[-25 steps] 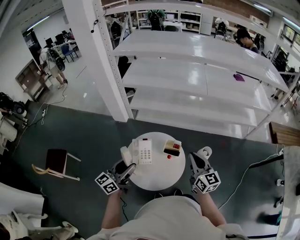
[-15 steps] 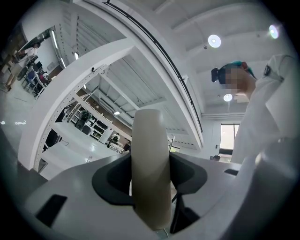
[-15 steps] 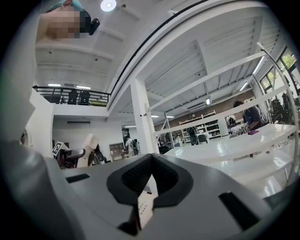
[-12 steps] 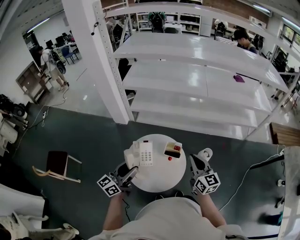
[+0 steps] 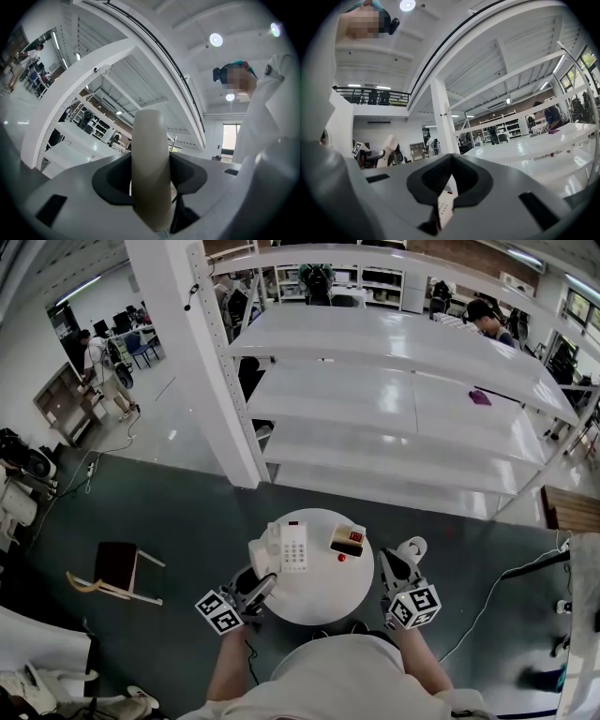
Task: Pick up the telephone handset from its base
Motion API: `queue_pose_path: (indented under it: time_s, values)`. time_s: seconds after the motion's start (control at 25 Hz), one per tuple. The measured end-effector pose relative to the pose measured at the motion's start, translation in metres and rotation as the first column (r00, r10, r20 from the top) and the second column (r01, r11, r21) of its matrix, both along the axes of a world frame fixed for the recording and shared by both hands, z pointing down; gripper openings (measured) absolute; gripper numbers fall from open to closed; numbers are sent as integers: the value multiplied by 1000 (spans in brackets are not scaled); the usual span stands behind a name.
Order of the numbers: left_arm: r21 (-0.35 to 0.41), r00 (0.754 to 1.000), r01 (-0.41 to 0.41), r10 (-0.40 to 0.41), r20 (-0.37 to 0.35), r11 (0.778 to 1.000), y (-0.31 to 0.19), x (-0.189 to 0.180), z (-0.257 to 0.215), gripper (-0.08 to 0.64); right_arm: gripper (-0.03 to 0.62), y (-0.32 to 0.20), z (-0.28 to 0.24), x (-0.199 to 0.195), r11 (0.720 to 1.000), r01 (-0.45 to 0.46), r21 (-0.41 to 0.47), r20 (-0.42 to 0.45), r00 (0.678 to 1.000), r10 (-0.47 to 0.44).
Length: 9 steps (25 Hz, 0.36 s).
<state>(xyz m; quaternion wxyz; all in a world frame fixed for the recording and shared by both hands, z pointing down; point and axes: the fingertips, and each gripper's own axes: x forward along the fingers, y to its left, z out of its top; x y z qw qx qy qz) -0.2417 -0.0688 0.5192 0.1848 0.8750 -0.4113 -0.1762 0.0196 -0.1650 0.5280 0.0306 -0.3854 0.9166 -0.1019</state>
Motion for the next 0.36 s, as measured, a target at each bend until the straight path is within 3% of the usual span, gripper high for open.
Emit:
queue_pose_path:
  time_s: [0.36]
  values:
    - [-1,999,25,-25,-47,1000,-2,-6,1,224,8,-1,3,0,1000,1,-3,1,1000,-1]
